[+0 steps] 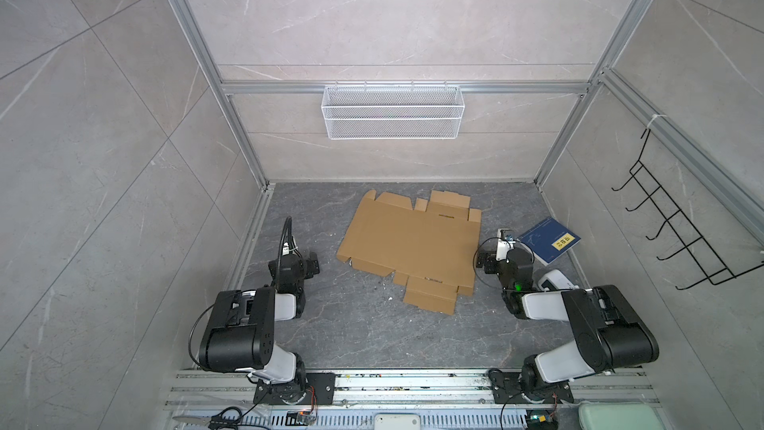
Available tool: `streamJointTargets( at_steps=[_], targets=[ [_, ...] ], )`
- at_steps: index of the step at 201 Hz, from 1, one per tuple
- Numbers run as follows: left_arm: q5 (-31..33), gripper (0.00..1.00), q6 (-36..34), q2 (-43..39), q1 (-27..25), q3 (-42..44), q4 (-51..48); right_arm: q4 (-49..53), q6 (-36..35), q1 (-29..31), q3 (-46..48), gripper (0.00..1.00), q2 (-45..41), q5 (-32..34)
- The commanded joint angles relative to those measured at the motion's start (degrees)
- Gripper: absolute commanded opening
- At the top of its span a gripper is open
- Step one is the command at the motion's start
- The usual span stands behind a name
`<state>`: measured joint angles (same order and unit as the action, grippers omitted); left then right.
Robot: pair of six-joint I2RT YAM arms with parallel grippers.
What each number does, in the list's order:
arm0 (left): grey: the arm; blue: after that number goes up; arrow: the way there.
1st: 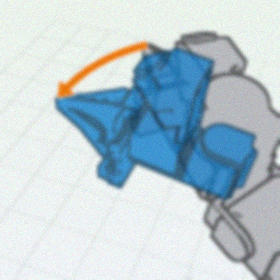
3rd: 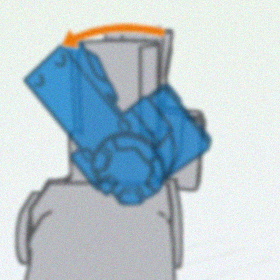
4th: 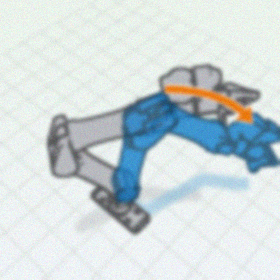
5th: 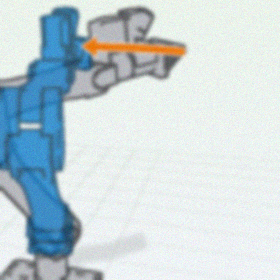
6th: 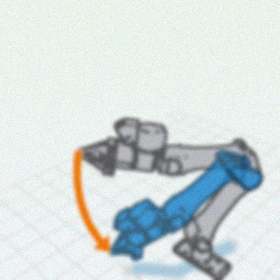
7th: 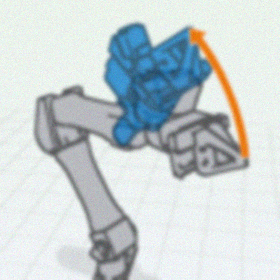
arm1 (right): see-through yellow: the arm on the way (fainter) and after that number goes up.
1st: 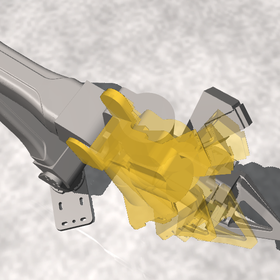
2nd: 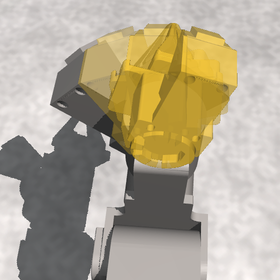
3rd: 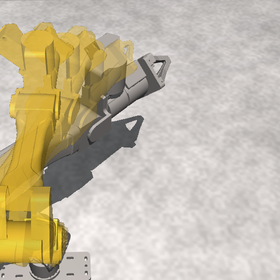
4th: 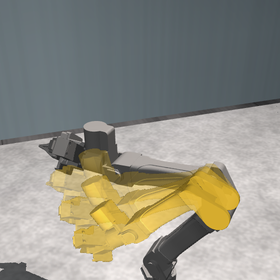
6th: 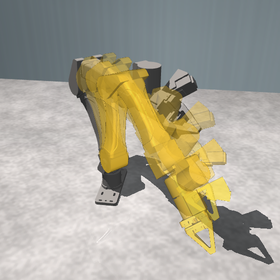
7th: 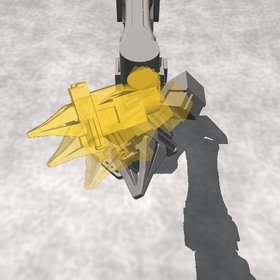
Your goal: Fold the paper box
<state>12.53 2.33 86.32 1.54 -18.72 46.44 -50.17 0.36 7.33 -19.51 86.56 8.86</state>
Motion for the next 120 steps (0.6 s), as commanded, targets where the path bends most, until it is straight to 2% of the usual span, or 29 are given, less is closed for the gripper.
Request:
streamJointTargets(
  at_steps=[1,18,32,47,66,81,96,102,112,120],
  targets=[
    [4.0,1.0,-2.0,-4.6,-2.9,-2.5,-2.1,6.5,-0.5,0.3,-3.0,1.0,-4.5,1.7],
    [9.5,1.0,-1.7,-7.9,-5.0,-4.9,-8.8,24.2,1.2,0.4,-9.4,1.0,-10.5,2.9],
    [13.4,1.0,1.4,-12.0,-6.8,-7.0,-17.8,30.0,4.7,0.6,-11.9,1.0,-13.1,3.2],
    [17.4,1.0,5.0,-16.3,-8.7,-7.7,-22.8,35.0,8.6,1.5,-12.9,1.0,-17.1,5.4],
    [18.2,1.0,8.3,-22.4,-10.6,-9.9,-30.2,46.9,13.1,3.4,-16.9,1.0,-22.8,9.0],
    [16.4,1.0,11.1,-26.1,-10.9,-12.5,-36.2,56.0,16.6,4.1,-20.9,1.0,-25.7,8.9],
    [15.4,1.0,16.1,-27.8,-10.7,-16.2,-42.5,61.9,26.1,4.0,-23.5,1.0,-25.5,8.8],
    [14.8,1.0,18.6,-28.1,-10.7,-17.9,-45.5,63.7,27.1,3.6,-24.6,1.0,-24.4,6.2],
    [11.7,1.0,23.2,-28.2,-10.7,-20.3,-48.4,64.0,25.8,2.0,-26.1,1.0,-22.2,-3.9],
    [9.4,1.0,25.0,-28.2,-10.6,-21.3,-48.9,63.9,26.5,1.3,-26.7,0.97,-20.9,-9.1]
  ],
)
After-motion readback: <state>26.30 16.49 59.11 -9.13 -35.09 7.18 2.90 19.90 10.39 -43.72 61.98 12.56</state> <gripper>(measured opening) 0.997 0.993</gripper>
